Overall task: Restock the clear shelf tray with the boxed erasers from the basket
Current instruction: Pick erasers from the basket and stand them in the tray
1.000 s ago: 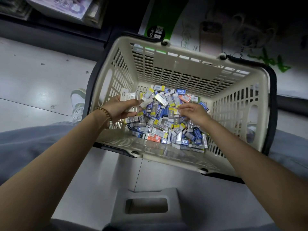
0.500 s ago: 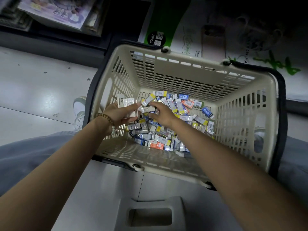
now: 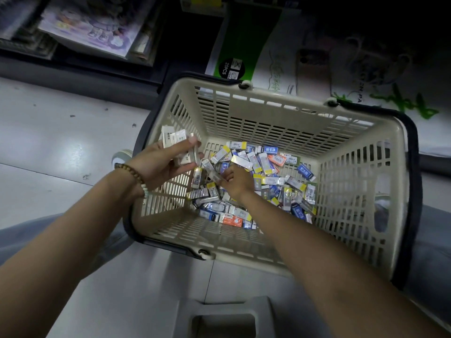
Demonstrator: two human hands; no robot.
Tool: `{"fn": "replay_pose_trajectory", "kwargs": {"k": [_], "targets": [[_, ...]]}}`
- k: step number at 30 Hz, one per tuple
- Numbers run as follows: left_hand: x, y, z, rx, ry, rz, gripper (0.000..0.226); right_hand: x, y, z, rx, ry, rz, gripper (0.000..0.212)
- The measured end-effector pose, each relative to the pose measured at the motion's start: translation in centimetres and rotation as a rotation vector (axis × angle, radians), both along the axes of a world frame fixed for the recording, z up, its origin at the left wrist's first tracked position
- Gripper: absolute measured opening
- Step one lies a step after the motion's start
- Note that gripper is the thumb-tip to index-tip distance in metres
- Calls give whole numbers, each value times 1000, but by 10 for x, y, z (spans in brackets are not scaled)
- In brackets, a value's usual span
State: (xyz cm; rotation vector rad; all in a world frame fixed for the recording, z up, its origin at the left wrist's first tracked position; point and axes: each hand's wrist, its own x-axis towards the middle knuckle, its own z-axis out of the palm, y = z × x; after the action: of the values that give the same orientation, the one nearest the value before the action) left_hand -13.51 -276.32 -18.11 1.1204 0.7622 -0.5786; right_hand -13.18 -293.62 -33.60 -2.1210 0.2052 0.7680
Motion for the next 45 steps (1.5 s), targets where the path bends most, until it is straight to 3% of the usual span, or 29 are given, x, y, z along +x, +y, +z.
{"fn": "replay_pose_trajectory", "kwargs": {"k": [4, 7, 11, 15, 22, 27, 31, 37, 42, 45], "targets": [[-6, -8, 5, 31, 0, 12, 68, 6, -40, 33, 252, 154, -119, 40], [-9, -17, 9, 71, -40, -51, 65, 20, -84, 73, 373, 192, -187, 44], [-6, -39, 21, 79, -100, -140, 53, 32, -117, 131, 470, 199, -227, 33], [-9, -65, 34, 35, -110, -163, 55, 24, -121, 189, 555, 128, -201, 10], [-22, -102, 48, -50, -100, -133, 44, -17, -127, 228, 579, 64, -139, 6], [-29, -116, 48, -91, -113, -131, 45, -27, -125, 226, 611, 67, -162, 7], [-33, -122, 45, -68, -124, -114, 26, -29, -124, 226, 639, 82, -165, 19], [-35, -125, 31, -92, -71, -82, 27, -28, -128, 217, 586, 78, -216, 16], [-40, -126, 8, -312, 84, -28, 29, -26, -123, 206, 431, 56, -226, 34], [-40, -125, -3, -377, 93, -47, 26, -22, -120, 204, 425, 36, -219, 20]]}}
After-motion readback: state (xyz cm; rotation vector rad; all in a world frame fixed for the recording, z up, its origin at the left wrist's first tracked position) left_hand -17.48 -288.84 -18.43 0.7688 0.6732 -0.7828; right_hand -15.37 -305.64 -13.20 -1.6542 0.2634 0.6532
